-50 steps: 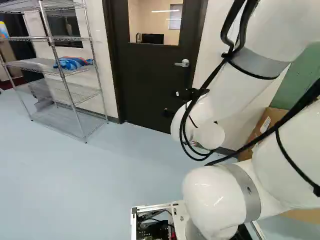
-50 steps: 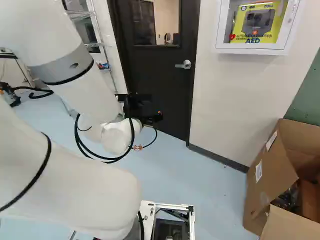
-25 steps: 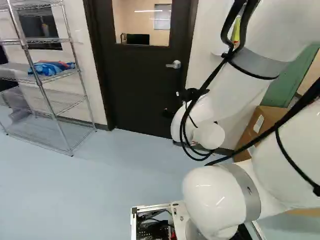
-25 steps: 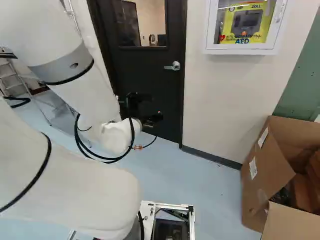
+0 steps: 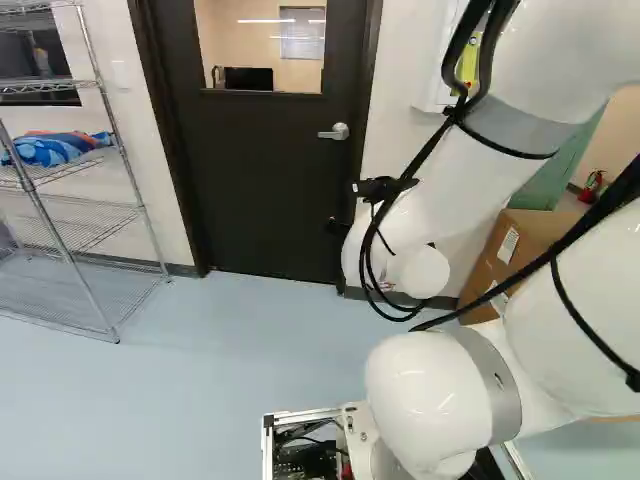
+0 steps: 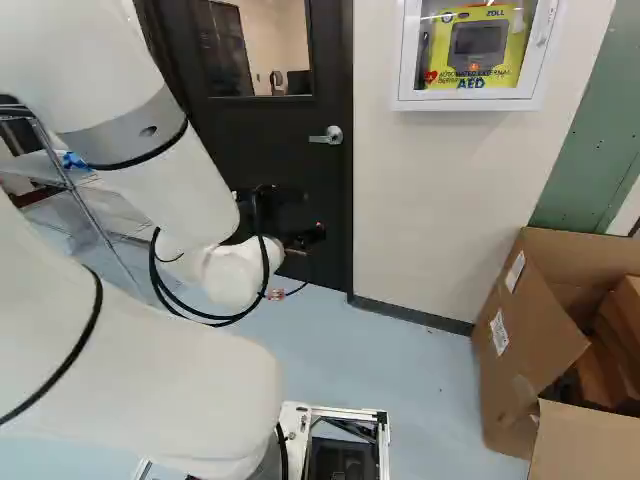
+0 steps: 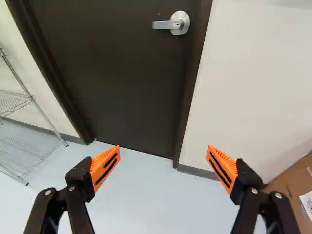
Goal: Open the door and move inside
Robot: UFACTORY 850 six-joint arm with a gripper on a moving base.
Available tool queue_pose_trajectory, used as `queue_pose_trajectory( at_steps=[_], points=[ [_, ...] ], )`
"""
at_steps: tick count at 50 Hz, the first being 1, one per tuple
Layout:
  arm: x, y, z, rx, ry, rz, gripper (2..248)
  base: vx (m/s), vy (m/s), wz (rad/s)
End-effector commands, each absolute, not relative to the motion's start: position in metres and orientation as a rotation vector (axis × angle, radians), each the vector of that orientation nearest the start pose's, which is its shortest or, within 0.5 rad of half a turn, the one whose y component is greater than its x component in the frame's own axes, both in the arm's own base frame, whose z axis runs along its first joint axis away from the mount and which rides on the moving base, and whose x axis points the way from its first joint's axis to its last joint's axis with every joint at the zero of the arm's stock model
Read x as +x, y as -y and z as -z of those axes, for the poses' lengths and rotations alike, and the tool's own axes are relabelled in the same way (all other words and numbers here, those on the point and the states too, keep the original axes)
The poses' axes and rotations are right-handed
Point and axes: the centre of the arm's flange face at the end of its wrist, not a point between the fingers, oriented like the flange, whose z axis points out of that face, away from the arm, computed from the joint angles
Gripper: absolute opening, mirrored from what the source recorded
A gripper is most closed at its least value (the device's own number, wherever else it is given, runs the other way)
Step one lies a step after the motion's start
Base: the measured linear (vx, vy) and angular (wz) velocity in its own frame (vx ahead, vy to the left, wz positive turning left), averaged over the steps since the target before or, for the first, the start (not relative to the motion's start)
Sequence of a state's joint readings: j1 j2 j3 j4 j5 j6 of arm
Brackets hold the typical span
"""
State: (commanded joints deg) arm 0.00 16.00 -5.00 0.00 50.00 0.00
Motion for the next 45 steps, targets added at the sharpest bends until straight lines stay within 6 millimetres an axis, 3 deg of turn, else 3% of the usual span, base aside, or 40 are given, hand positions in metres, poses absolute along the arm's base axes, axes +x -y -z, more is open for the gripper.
queue_pose_trajectory(
  at_steps=[15, 45],
  points=[
    [0.2703, 0.0, -0.3656, -2.558, 0.0, 1.824, 247, 0.13, 0.055, -0.18],
    [0.2703, 0.0, -0.3656, -2.558, 0.0, 1.824, 247, 0.131, 0.085, -0.034]
  ],
)
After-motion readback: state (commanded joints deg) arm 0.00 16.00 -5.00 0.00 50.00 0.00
